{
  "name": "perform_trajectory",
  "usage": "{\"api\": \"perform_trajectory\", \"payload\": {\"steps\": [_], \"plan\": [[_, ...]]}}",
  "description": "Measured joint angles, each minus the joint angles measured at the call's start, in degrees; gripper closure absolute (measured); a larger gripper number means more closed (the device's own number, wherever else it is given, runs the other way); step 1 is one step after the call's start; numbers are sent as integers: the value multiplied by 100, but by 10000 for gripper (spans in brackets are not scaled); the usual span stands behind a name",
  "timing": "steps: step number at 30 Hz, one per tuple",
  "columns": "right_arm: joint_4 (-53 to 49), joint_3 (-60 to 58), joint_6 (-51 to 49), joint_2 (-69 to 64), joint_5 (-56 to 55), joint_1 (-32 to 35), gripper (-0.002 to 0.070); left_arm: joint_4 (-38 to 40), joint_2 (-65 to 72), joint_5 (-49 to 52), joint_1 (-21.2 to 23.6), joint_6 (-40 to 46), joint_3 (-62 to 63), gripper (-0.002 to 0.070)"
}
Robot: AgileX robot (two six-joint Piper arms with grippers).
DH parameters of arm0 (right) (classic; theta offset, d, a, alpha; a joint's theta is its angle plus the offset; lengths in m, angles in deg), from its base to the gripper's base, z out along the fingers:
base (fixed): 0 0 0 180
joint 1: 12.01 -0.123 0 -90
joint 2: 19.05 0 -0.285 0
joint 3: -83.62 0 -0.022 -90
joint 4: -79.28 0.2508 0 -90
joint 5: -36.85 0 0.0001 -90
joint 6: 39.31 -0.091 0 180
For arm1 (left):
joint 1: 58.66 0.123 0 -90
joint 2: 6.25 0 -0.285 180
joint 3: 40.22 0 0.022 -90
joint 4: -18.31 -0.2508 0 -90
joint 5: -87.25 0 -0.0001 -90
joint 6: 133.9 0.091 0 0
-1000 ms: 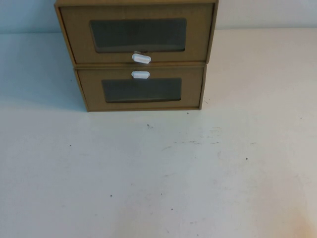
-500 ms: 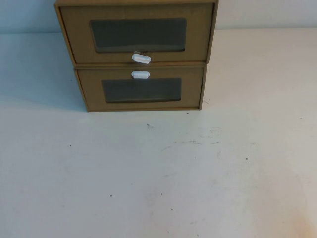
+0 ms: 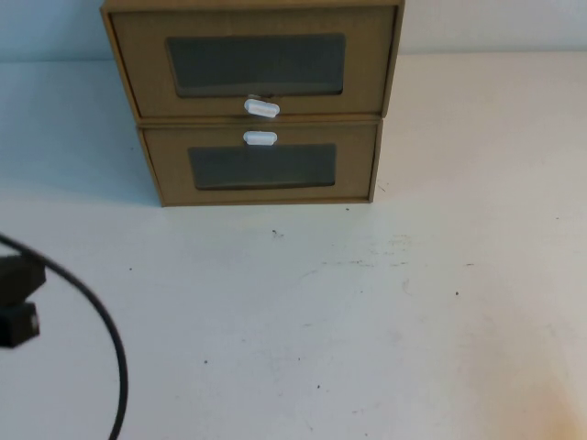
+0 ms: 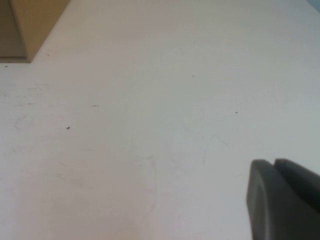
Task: Open the shoe box
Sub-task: 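Pull the top drawer of the cardboard box fully open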
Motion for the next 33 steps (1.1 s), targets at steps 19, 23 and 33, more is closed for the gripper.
{"api": "perform_trajectory", "payload": {"steps": [19, 23, 33], "plan": [[0, 0, 0, 0, 0, 0, 689, 363, 4457, 1191, -238, 1211, 5644, 680], [0, 0, 0, 0, 0, 0, 689, 445, 5227, 1257, -525, 1248, 6872, 680], [0, 0, 0, 0, 0, 0, 690, 1025, 7385, 1632, -895, 1287, 9325, 680]]}}
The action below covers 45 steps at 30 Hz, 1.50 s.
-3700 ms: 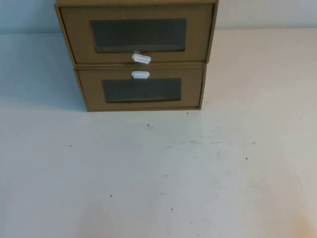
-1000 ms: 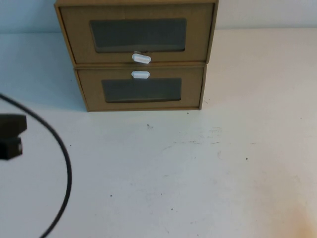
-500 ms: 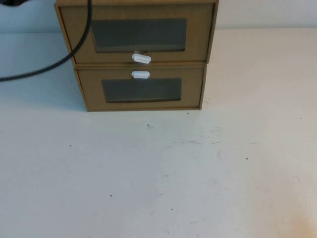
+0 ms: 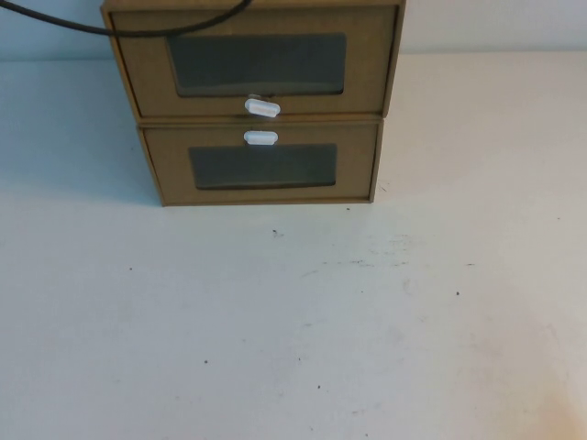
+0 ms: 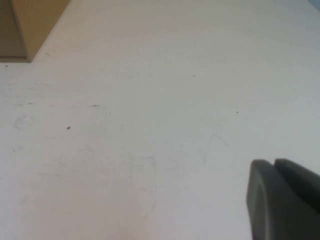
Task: Open the shoe box
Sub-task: 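Pull the top drawer of the cardboard box fully open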
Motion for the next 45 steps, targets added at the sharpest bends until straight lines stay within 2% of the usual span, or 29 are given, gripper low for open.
{"api": "perform_trajectory", "payload": {"steps": [6, 13, 41, 45], "plan": [[0, 0, 0, 0, 0, 0, 689, 37, 879, 459, 0, -87, 745, 680], [0, 0, 0, 0, 0, 0, 689, 37, 1150, 713, 0, -119, 895, 680], [0, 0, 0, 0, -38, 0, 689, -317, 1182, 662, -186, -186, 957, 680], [612, 0, 0, 0, -680, 0, 689, -317, 1182, 662, -186, -207, 957, 680]]}}
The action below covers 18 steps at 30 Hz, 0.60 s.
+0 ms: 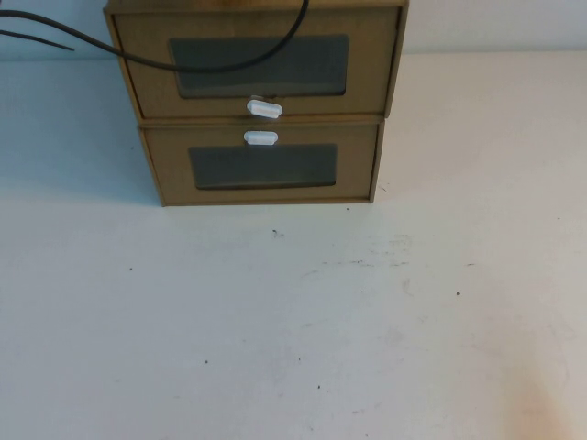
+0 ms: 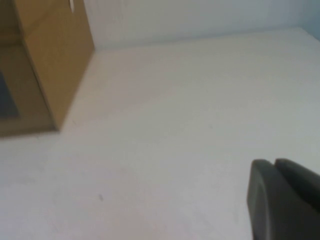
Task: Open the shoe box
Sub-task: 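Pull the top drawer of the cardboard box fully open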
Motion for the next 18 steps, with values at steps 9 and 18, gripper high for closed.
{"api": "perform_trajectory", "payload": {"steps": [9, 18], "plan": [[2201, 0, 0, 0, -1171, 0, 689, -4, 0, 0, 0, -14, 0, 680], [3120, 654, 0, -484, 173, 0, 689, -4, 0, 0, 0, -26, 0, 680]]}}
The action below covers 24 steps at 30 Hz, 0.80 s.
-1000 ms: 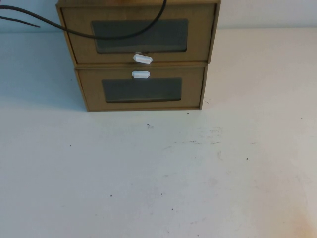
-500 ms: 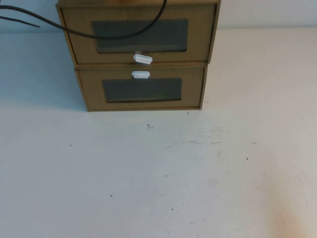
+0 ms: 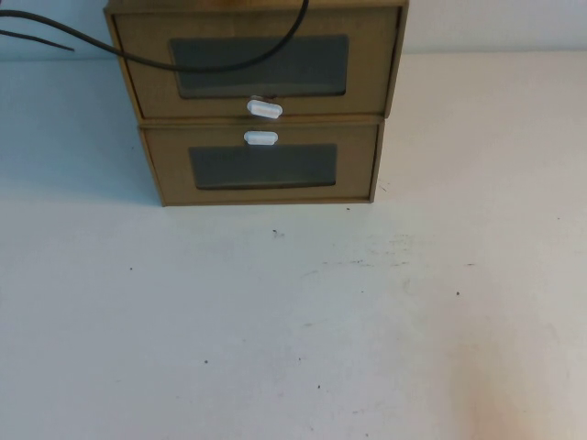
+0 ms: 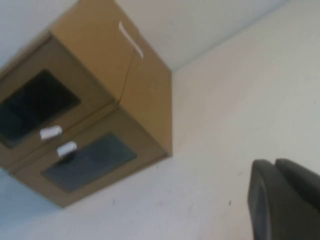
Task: Open the shoe box
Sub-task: 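Pull the top drawer of the cardboard box fully open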
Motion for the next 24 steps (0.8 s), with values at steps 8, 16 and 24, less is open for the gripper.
{"api": "perform_trajectory", "payload": {"steps": [8, 16, 24], "plan": [[-333, 1748, 902, -2069, 1883, 0, 689, 0, 0, 21, 0, -11, 0, 680], [-423, 2940, 1929, -3954, 2883, 0, 689, 0, 0, 29, 0, -21, 0, 680], [-108, 4075, 2458, -5545, 2947, -870, 689, 10, 0, 33, 0, -43, 0, 680]]}}
